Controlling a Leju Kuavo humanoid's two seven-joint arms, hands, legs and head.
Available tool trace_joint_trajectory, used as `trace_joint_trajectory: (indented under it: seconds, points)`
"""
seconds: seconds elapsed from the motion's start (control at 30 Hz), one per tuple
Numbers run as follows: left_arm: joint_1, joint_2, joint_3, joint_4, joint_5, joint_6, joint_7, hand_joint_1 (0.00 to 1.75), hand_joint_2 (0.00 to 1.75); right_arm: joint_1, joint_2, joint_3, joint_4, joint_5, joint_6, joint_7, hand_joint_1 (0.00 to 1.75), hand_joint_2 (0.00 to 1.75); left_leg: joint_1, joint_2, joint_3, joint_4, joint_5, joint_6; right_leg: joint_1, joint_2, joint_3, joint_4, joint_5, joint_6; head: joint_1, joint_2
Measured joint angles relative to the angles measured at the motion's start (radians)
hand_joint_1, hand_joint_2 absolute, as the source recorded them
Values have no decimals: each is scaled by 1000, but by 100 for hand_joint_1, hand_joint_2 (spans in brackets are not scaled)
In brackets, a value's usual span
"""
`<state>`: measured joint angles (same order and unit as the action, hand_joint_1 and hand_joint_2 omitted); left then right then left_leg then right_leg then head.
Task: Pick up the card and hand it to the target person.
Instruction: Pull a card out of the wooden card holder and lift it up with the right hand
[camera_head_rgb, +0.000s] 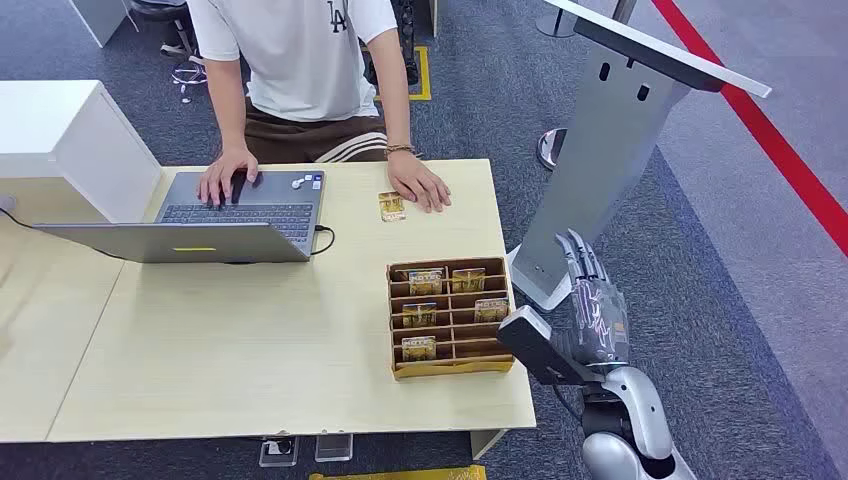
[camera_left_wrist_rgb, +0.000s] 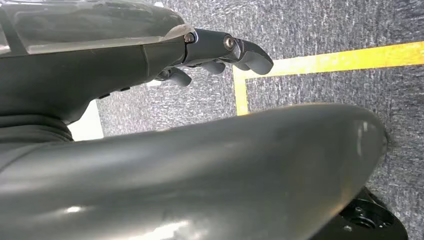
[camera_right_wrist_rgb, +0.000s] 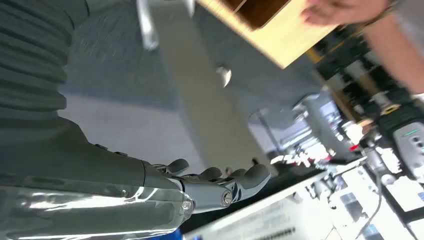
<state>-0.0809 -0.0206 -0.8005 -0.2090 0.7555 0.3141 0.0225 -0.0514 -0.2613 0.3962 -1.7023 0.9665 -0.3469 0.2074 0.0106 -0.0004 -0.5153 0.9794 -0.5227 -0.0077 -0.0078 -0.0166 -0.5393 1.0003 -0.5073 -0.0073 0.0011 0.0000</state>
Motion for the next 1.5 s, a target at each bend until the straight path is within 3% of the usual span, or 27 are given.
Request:
trace_joint_trajectory:
  seconds: [0.23,0.27,0.37,0.4,0.8,0.97,1.33,1.5]
  points:
    - [-1,0,-1,0,8,3,-10,0,0,-14,4,33,-34,87,65,54,11,175,0,0,0,0,0,0,0,0,0,0,0,0,1,0]
    - [-1,0,-1,0,8,3,-10,0,0,-16,5,37,-36,94,76,58,34,175,0,0,0,0,0,0,0,0,0,0,0,0,1,0]
    - [-1,0,-1,0,9,0,-8,0,0,-23,9,54,-39,103,98,67,137,175,0,0,0,0,0,0,0,0,0,0,0,0,1,0]
    - [-1,0,-1,0,9,0,-8,0,0,-26,12,60,-38,104,101,69,150,175,0,0,0,0,0,0,0,0,0,0,0,0,1,0]
    - [-2,-2,-4,0,9,0,-6,0,0,-91,45,152,31,107,149,79,143,175,0,0,0,0,0,0,0,0,0,0,0,0,1,0]
    - [-3,-2,-7,0,14,1,-6,0,0,-125,61,190,84,102,168,86,97,175,0,0,0,0,0,0,0,0,0,0,0,0,0,0]
    - [-3,-4,-17,0,20,0,23,0,0,-189,86,233,216,74,171,106,76,175,0,0,0,0,0,0,0,0,0,0,0,0,0,0]
    - [-3,-4,-19,0,21,-1,26,0,0,-192,85,235,239,68,159,134,81,175,0,0,0,0,0,0,0,0,0,0,0,0,0,0]
